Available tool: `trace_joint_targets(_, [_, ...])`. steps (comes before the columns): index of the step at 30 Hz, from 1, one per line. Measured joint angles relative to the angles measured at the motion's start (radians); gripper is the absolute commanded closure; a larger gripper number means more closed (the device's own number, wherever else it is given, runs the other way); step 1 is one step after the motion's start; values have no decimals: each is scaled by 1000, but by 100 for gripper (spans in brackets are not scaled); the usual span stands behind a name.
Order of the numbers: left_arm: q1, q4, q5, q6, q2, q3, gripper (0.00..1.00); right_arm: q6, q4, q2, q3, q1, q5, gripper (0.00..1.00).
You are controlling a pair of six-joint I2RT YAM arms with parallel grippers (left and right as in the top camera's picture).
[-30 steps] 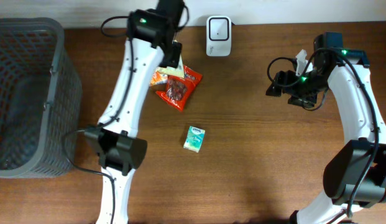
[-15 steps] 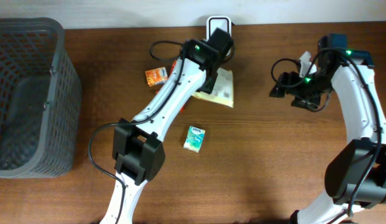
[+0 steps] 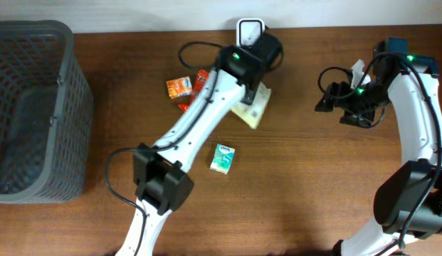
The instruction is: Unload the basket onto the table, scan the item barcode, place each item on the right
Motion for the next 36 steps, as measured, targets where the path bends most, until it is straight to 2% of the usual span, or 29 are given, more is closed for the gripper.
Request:
trace_joint_targets(4, [51, -44, 99, -28, 0, 100, 100, -28, 23, 0, 0, 11, -1, 20])
trace_joint_targets(8, [93, -48, 148, -98, 0, 153, 100, -137, 76, 0, 0, 60, -5, 20])
trace_joint_targets(16, [178, -43, 237, -198, 0, 156, 100, -194, 150, 0, 0, 183, -5, 19])
trace_joint_targets(19, [201, -44, 153, -203, 0, 156, 100, -181, 151, 0, 0, 188, -4, 17])
trace_joint_targets(22, [208, -39, 6, -197, 0, 156, 100, -172, 151, 0, 0, 188, 2, 16])
trace_joint_targets(26, [196, 37, -300, -114, 0, 191, 100, -171, 151, 0, 0, 188, 7, 16])
trace_joint_targets(28, [174, 57, -386, -71, -2, 214, 100, -171, 151, 0, 0, 188, 8, 15])
trace_joint_targets(32, [124, 54, -421, -34, -5, 209, 100, -148, 136, 0, 0, 187, 53, 15])
trace_joint_targets(36, [82, 26, -344, -23, -4, 122, 100, -119, 113, 0, 0, 167, 87, 12])
